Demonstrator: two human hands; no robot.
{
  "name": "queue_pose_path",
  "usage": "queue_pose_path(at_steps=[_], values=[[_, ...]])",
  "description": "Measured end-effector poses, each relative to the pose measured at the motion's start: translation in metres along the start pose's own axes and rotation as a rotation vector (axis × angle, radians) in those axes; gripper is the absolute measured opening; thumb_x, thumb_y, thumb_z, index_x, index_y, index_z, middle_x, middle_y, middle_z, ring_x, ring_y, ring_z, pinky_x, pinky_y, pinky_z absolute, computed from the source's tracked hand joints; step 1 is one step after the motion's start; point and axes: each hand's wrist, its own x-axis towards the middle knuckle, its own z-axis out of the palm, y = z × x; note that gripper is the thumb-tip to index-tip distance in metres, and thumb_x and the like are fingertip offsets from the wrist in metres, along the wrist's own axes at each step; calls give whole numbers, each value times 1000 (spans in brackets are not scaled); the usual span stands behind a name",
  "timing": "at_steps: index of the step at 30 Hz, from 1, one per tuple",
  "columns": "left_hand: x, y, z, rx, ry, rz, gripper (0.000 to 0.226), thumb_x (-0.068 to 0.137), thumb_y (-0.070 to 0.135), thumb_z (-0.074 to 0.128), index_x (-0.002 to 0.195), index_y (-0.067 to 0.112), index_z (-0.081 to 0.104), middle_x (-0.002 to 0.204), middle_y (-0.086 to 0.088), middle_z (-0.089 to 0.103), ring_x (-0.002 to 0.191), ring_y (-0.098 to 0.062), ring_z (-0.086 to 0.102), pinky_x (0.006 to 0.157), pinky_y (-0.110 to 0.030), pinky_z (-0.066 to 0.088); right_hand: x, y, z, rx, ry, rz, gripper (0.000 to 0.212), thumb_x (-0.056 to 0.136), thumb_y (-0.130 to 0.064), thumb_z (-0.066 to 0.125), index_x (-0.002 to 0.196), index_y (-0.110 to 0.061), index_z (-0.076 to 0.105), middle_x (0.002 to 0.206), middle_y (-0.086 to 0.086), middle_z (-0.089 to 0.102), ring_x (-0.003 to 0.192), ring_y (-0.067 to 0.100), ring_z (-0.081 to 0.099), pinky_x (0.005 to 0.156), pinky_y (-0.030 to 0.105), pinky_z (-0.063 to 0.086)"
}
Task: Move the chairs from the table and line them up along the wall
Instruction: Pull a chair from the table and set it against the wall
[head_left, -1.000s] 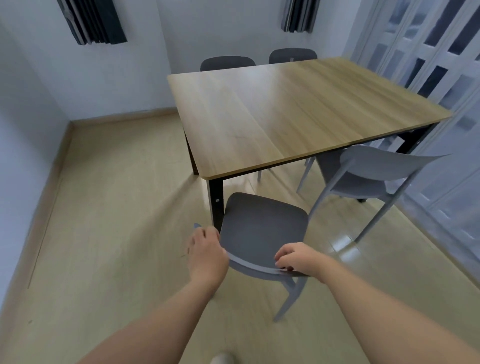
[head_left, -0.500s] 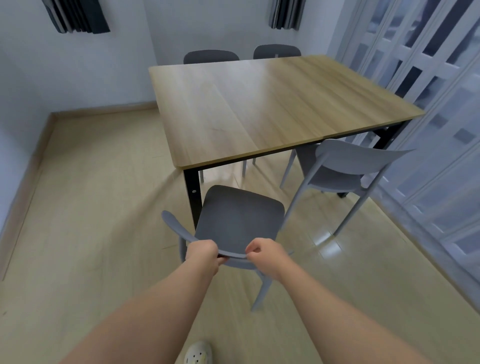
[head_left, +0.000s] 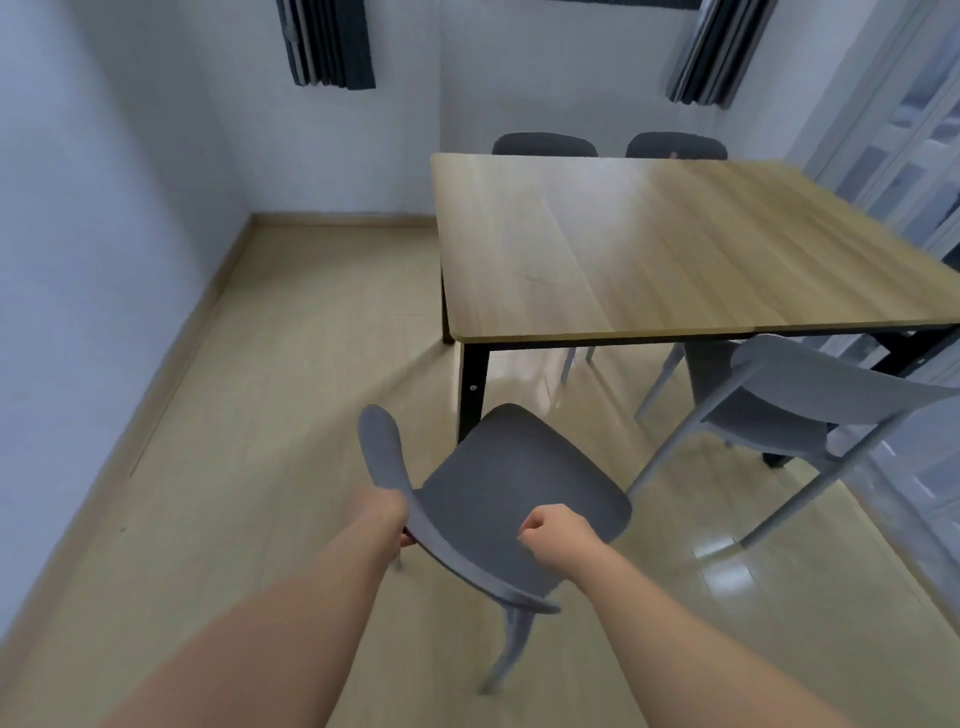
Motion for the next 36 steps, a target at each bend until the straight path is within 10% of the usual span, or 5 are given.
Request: queue_pose_path(at_steps=[7, 18, 24, 36], values=[[40, -4, -100, 167, 191, 56, 22, 87, -3, 49, 66, -2, 52, 81, -21, 62, 80, -39, 69, 75, -51, 60, 6, -82, 51, -60, -72, -59, 33, 94, -14, 39, 119, -8, 61, 122, 11, 63, 87, 18, 49, 69, 24, 40], [116, -13, -269, 463, 239, 216, 11, 91, 17, 52, 83, 9, 51, 97, -13, 65, 84, -29, 60, 71, -30, 43, -1, -210, 168, -53, -144, -86, 31, 96, -17, 41, 120, -10, 59, 113, 6, 62, 88, 16, 51, 67, 20, 42], [120, -36, -283, 436, -74, 119, 23, 85, 3, 46, 107, 4, 48, 103, -14, 57, 91, -34, 61, 67, -39, 59, -3, -250, 201, -106, -146, -97, 32, 94, -16, 41, 120, -9, 60, 118, 8, 62, 91, 17, 51, 82, 28, 47], [139, -34, -321, 495, 177, 212, 11, 92, 10, 47, 101, 6, 50, 106, -13, 61, 81, -26, 51, 67, -28, 38, 19, -279, 213, -158, -216, -139, 11, 92, -13, 41, 90, -10, 51, 89, 5, 54, 80, 20, 48, 67, 25, 38]])
